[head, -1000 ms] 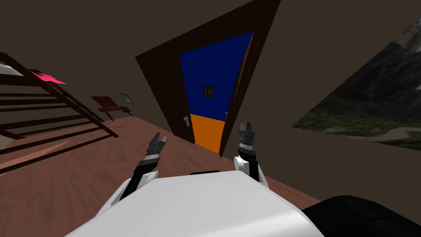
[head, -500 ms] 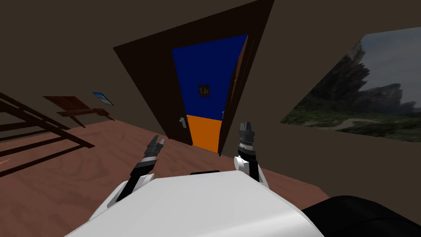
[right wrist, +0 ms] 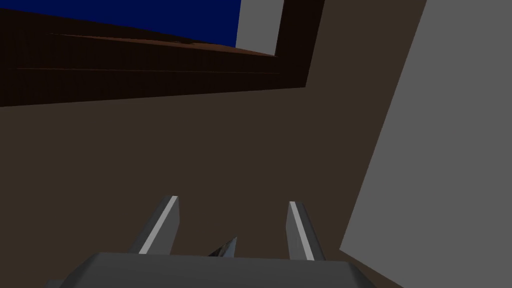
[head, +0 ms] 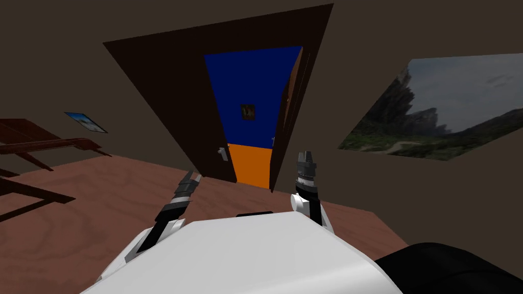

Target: Push the door open

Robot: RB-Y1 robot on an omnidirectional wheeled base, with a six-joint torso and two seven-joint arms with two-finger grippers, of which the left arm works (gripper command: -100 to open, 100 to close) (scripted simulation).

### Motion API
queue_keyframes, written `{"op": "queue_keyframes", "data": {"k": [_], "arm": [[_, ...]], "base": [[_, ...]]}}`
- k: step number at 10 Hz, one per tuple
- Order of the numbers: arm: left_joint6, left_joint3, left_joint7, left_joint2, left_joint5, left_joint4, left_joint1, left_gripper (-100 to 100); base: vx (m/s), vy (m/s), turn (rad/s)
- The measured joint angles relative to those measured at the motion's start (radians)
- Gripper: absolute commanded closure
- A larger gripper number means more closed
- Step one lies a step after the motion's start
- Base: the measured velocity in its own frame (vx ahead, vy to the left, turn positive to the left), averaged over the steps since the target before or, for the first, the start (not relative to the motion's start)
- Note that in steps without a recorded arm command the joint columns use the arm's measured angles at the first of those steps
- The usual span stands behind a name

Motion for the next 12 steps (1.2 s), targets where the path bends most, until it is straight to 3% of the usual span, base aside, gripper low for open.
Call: {"op": "queue_keyframes", "data": {"k": [7, 10, 12], "arm": [[-0.032, 0.046, 0.081, 0.052, -0.030, 0.155, -0.029, -100], [-0.054, 0.069, 0.119, 0.076, -0.047, 0.245, -0.051, -100], [-0.063, 0.087, 0.153, 0.100, -0.055, 0.296, -0.057, -100]], "base": [[0.010, 0.077, -0.179], [0.006, 0.097, -0.215], [-0.009, 0.091, -0.214]]}}
